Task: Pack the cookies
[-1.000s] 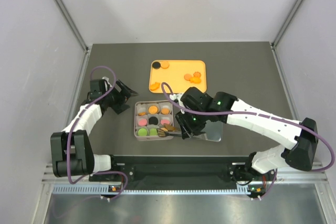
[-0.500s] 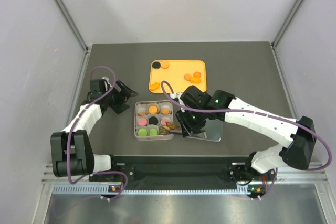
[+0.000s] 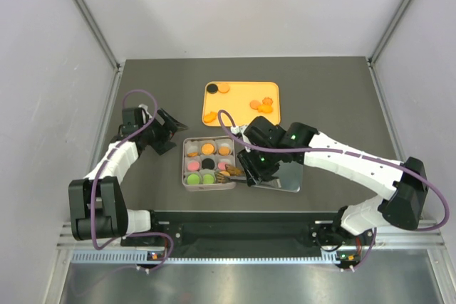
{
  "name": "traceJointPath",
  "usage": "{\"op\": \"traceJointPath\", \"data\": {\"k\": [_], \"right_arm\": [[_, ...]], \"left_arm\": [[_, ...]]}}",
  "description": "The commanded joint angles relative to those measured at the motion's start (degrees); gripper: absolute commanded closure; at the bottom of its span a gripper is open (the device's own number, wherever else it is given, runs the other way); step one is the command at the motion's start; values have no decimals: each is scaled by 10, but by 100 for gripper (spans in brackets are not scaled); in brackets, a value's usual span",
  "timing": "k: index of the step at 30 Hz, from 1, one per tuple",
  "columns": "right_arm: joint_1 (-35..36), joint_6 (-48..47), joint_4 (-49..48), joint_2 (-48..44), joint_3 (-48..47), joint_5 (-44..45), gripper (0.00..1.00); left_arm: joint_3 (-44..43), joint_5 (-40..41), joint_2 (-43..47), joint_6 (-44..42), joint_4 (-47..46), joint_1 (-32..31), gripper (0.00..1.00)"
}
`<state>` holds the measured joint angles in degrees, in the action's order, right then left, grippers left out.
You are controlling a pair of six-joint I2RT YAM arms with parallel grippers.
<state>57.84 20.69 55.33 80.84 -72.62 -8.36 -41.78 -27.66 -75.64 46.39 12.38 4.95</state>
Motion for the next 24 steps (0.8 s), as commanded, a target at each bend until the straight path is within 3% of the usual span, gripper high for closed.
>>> {"op": "traceJointPath", "data": {"k": [1, 24], "right_arm": [[-5, 3, -15, 0, -6, 19, 56], [-7, -8, -2, -6, -31, 28, 55]], "left_arm": [[4, -10, 3, -2, -30, 4, 5], [4, -8, 1, -2, -29, 4, 5]]}}
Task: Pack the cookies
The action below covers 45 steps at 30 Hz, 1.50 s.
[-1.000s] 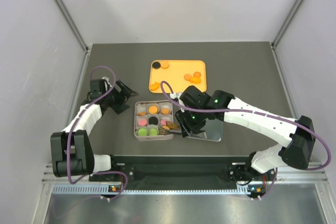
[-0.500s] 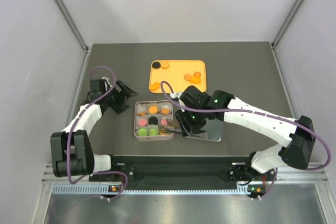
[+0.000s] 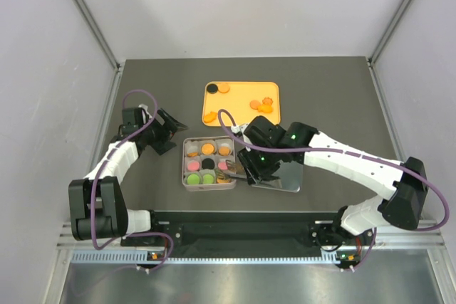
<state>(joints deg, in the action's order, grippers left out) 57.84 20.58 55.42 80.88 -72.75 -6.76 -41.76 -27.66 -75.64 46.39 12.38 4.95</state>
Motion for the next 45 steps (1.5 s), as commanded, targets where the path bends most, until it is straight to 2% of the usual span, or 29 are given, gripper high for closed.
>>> {"op": "traceJointPath", "data": {"k": [1, 9, 12, 13, 19, 25, 30, 35, 45], "right_arm": [[-13, -8, -3, -7, -34, 11, 55], [-70, -34, 7, -27, -68, -11, 55], [-127, -53, 12, -38, -78, -10, 55], [-166, -58, 11, -41, -79, -10, 55], [-306, -64, -67, -23, -78, 31, 55], [-417, -68, -159, 45, -77, 178, 55], [-497, -60, -241, 122, -64, 186, 54], [-534, -50, -304, 176, -52, 184, 54], [-551, -38, -320, 247, -26, 182, 51]], "left_arm": [[4, -7, 1, -2, -29, 4, 5], [1, -4, 1, -3, -26, 5, 5], [0, -3, 1, -2, -25, 6, 6], [0, -3, 1, -2, -25, 4, 5], [-1, -6, 0, -2, -24, 6, 6], [2, -16, 11, 0, -22, 4, 6], [-5, -32, 15, 3, -17, 1, 6], [1, -34, 18, 6, -21, -6, 6], [5, -20, 30, 8, -23, -7, 6]]}}
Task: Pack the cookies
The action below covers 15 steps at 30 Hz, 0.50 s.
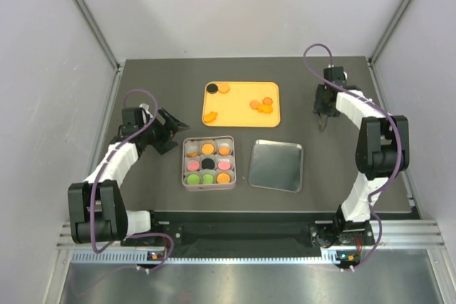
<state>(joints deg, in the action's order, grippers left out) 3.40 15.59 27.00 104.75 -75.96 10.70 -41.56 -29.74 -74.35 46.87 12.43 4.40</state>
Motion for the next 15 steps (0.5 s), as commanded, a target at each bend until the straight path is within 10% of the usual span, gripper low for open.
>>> {"op": "traceJointPath", "data": {"k": [1, 15], "right_arm": [[-7, 12, -35, 10, 10, 8, 50], [-20, 22, -33, -10, 32, -47, 27]], "left_arm": [[4, 1, 18, 3, -22, -1, 6], [21, 23, 25, -6, -14, 0, 5]]}}
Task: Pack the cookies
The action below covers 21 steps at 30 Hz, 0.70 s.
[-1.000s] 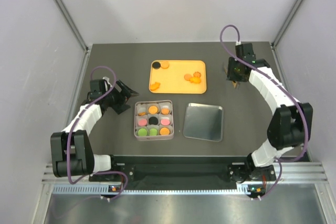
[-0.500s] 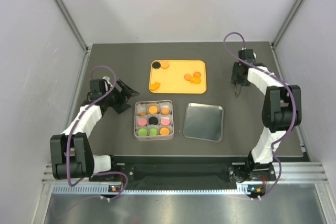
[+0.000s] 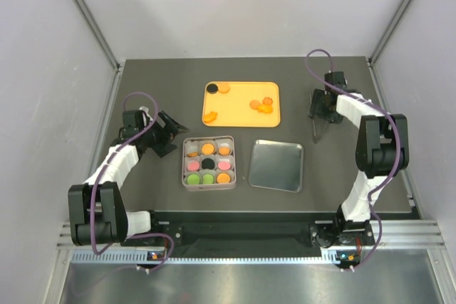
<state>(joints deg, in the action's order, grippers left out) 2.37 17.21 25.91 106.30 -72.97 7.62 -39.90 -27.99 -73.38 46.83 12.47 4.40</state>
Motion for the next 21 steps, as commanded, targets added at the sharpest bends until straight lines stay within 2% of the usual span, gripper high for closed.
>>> {"op": "traceJointPath", "data": {"k": [1, 5, 13, 21], "right_arm": [[-9, 6, -19, -30, -2, -18, 24], [-9, 1, 2, -51, -15, -22, 16], [9, 1, 41, -161, 4, -29, 19], [154, 40, 42, -293, 159, 21, 23]], "left_arm": [[5, 5, 14, -6, -15, 0, 5], [1, 5, 11, -9, -14, -1, 5], [0, 7, 10, -12, -11, 1, 5], [7, 11, 14, -14, -3, 0, 5]]}}
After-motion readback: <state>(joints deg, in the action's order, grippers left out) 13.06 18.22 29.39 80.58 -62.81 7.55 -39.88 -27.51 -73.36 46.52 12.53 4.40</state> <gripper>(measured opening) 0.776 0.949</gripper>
